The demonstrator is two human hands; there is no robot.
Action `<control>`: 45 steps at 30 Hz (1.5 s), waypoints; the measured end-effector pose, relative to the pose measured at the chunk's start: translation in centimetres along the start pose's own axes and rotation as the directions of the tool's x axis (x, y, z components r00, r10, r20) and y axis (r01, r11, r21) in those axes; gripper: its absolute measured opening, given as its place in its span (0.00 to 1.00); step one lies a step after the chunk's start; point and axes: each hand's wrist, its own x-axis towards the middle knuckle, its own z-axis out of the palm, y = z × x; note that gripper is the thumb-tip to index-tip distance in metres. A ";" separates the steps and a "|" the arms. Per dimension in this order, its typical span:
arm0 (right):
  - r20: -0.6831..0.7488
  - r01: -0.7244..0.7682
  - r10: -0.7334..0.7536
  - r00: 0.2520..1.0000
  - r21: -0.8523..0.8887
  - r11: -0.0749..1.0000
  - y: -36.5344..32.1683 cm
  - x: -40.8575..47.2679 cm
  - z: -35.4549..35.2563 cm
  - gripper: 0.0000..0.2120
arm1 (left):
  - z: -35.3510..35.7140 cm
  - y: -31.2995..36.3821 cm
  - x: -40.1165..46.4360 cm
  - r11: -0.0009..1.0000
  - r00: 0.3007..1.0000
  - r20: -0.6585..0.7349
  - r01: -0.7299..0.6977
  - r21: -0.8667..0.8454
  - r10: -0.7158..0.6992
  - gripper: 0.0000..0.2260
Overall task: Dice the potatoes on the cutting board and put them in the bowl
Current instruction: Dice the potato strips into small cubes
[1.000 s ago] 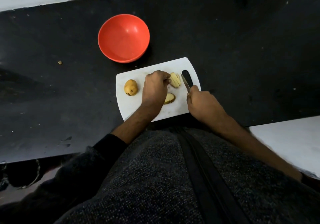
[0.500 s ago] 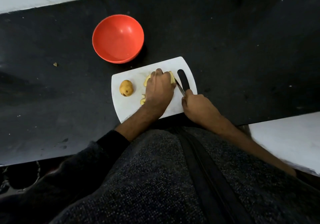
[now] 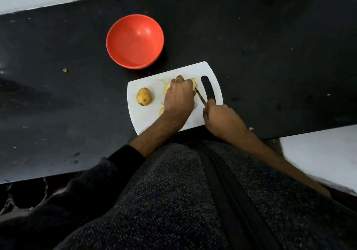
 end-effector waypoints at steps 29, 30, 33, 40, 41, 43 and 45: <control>-0.105 0.080 -0.100 0.989 -0.182 0.980 -0.8 0.7 0.1 0.08 | -0.6 -0.2 -0.6 0.993 0.999 0.013 -0.042 0.111 0.041 0.10; -0.116 0.080 -0.109 0.987 -0.234 0.969 -0.7 0.7 0.2 0.08 | -0.6 -0.2 -0.6 0.992 0.999 0.011 -0.046 0.120 0.045 0.10; -0.113 0.081 -0.122 0.986 -0.313 0.946 -0.5 0.9 0.5 0.10 | -0.6 -0.1 -0.6 0.990 0.999 0.013 -0.048 0.133 0.047 0.10; -0.115 0.089 -0.130 0.985 -0.307 0.948 -0.5 1.1 0.2 0.12 | -0.8 0.2 -0.5 0.994 0.999 0.021 -0.040 0.104 0.038 0.10; -0.115 0.094 -0.136 0.984 -0.318 0.943 -0.4 1.0 0.0 0.11 | -0.9 0.2 -0.4 0.994 0.999 0.017 -0.040 0.103 0.039 0.10; -0.125 0.092 -0.142 0.982 -0.342 0.935 -0.3 0.9 -0.2 0.08 | -0.9 0.3 -0.4 0.994 0.999 0.012 -0.038 0.104 0.037 0.10; -0.129 0.084 -0.135 0.982 -0.343 0.936 -0.3 0.9 -0.3 0.07 | -0.9 0.5 -0.4 0.994 0.999 0.013 -0.032 0.104 0.031 0.10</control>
